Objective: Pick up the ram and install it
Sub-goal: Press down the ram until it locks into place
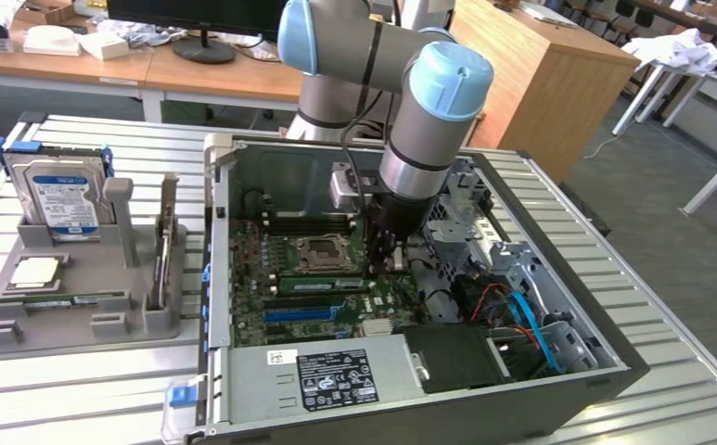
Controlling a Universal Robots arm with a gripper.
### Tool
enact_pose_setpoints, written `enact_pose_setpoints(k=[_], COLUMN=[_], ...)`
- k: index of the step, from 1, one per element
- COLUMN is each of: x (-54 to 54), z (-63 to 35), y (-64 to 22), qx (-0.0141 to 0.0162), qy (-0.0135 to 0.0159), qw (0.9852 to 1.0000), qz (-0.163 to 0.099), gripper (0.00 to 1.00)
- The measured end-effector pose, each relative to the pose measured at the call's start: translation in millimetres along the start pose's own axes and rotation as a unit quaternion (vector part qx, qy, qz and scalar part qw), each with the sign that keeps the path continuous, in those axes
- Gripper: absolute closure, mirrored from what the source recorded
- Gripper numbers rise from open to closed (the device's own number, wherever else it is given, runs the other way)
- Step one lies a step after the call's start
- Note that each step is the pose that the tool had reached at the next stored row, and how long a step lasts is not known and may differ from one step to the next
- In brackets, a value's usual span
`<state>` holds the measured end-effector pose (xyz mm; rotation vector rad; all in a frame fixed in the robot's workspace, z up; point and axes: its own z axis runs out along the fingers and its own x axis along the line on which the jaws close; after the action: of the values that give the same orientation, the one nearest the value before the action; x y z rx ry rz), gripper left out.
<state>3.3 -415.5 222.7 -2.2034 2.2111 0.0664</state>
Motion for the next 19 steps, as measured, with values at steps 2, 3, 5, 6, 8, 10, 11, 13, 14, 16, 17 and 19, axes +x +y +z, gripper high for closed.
enact_pose_setpoints(k=[2,3,5,6,8,10,11,13,14,16,17,19], x=[-0.2,-0.2,-0.3,-0.5,-0.7,-0.9,-1.0,-1.1,-1.2,-1.2,-1.2,-1.2], z=[-1.2,-2.8,-7.6,-10.0,-15.4,-20.3,-22.7,-26.7,-27.3,-27.2,-27.2,-27.2], y=[0.0,0.1,0.1,0.1,0.2,0.3,0.3,0.4,0.4,0.4,0.4,0.5], qx=[-0.0002,-0.0002,-0.0004,-0.0004,-0.0005,-0.0005,-0.0006,-0.0006,-0.0006,-0.0006,-0.0006,-0.0005], qy=[-0.0005,-0.0003,0.0001,0.0001,0.0002,0.0001,0.0002,0.0002,0.0002,0.0001,0.0001,0.0001], qw=[1.0,1.0,1.0,1.0,1.0,1.0,1.0,1.0,1.0,1.0,1.0,1.0], qz=[0.0,0.0,0.0,0.0,0.0,0.0,0.0,0.0,0.0,0.0,0.0,0.0], gripper=[0.9,0.9,0.9,0.9,0.9,0.9,0.9,0.9,0.9,0.9,0.9,0.9])
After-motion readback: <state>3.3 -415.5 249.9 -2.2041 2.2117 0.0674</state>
